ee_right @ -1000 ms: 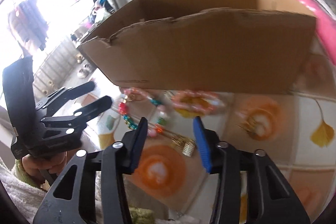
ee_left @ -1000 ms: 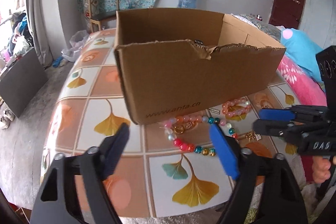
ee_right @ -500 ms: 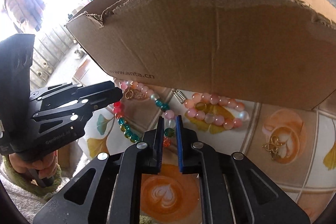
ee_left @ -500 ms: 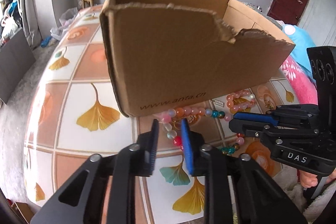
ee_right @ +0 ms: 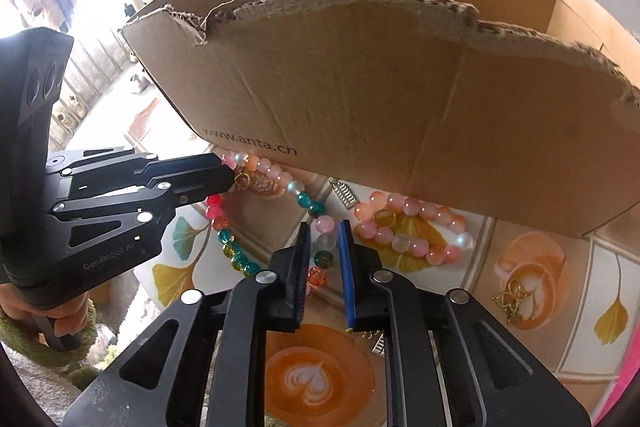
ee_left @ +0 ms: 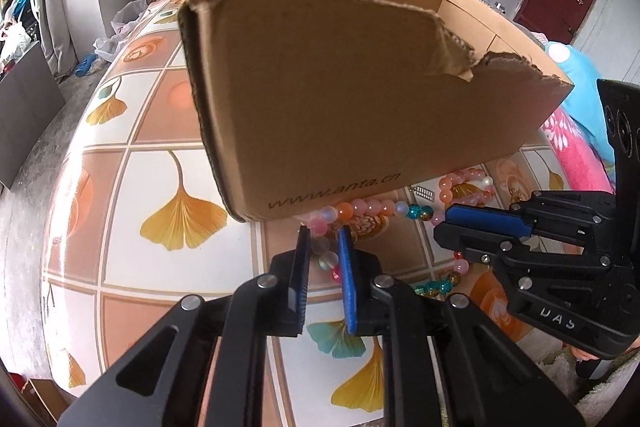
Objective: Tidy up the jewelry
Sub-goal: 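Close the right gripper on the multicolour beaded bracelet, then carry the beaded bracelet into the box and open the right gripper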
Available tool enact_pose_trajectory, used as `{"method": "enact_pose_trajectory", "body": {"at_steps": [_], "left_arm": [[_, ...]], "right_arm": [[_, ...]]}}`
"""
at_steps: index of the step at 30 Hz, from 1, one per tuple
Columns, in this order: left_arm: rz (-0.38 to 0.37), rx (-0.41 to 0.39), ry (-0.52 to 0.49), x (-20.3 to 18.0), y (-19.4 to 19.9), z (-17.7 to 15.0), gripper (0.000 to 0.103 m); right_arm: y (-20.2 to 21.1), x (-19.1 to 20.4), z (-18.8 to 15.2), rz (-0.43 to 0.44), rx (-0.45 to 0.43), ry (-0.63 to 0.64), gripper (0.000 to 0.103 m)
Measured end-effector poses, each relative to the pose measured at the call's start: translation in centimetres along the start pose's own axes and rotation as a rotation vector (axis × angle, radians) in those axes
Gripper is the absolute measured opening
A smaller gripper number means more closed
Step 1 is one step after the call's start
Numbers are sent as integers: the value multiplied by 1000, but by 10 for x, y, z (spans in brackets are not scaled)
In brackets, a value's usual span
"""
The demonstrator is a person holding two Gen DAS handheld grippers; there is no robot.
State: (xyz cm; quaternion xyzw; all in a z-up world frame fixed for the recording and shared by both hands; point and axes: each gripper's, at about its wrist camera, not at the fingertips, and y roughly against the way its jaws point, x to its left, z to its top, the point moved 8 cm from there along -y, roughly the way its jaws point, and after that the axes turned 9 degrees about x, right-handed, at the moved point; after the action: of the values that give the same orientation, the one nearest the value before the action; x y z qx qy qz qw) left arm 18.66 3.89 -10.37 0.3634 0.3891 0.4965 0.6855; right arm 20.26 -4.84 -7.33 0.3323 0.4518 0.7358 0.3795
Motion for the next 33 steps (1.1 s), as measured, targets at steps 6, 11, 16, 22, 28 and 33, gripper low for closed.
{"method": "enact_pose_trajectory", "body": {"at_steps": [6, 11, 16, 22, 28, 33], "left_arm": [[24, -19, -22, -1, -2, 2, 13], [44, -55, -37, -3, 2, 2, 9], [25, -92, -32, -3, 19, 2, 9], [28, -177, -68, -13, 59, -2, 9], [48, -316, -165, -33, 121, 16, 9], [90, -441, -263, -44, 163, 57, 9]], "right_arm": [[0, 14, 3, -66, -17, 45, 8], [5, 22, 3, -61, -34, 37, 7], [25, 23, 1, -67, -92, 43, 7], [59, 39, 0, -70, -178, 73, 7], [115, 57, 11, -56, -315, 151, 7], [155, 57, 50, -38, -416, 239, 7]]}}
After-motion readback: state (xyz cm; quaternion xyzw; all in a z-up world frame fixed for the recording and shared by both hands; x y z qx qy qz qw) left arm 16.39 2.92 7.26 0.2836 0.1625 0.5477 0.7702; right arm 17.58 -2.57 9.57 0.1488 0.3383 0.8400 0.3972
